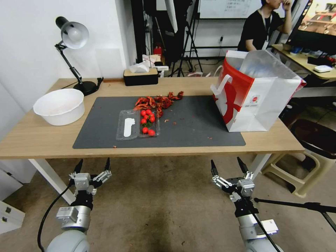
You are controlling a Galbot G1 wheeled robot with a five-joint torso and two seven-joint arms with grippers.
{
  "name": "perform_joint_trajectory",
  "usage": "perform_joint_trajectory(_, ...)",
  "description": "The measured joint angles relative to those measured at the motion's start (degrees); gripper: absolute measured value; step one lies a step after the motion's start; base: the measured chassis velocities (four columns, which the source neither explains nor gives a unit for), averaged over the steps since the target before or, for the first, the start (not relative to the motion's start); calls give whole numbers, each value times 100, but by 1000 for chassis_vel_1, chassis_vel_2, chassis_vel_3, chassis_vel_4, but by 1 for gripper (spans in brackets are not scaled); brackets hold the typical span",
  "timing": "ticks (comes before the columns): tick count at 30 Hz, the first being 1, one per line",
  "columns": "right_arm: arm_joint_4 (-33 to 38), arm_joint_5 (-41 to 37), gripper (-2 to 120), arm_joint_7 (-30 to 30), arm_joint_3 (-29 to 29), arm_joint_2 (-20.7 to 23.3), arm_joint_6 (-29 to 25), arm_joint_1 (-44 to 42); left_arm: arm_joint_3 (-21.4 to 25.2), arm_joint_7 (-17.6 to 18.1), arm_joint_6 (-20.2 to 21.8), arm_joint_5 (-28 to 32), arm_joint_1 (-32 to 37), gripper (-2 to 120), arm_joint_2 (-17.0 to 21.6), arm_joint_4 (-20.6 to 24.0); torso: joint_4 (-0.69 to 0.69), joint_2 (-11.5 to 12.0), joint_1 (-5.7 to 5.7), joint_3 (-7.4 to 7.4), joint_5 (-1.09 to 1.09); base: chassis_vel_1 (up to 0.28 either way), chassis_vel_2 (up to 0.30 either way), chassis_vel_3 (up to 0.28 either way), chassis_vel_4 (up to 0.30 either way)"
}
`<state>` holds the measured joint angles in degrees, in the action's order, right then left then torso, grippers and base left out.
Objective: Pick up the trash from the table and place it into the takeout bag.
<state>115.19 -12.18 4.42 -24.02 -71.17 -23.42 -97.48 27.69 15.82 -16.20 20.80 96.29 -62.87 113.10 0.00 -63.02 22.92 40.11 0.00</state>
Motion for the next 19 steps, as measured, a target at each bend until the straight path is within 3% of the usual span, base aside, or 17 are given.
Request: perform_joint_trajectory(19,0,-1,100,-5,3,-1,-3,-2,-3,5,7,2,-1,100,4,0,0,0,0,0,0,0,0,0,0)
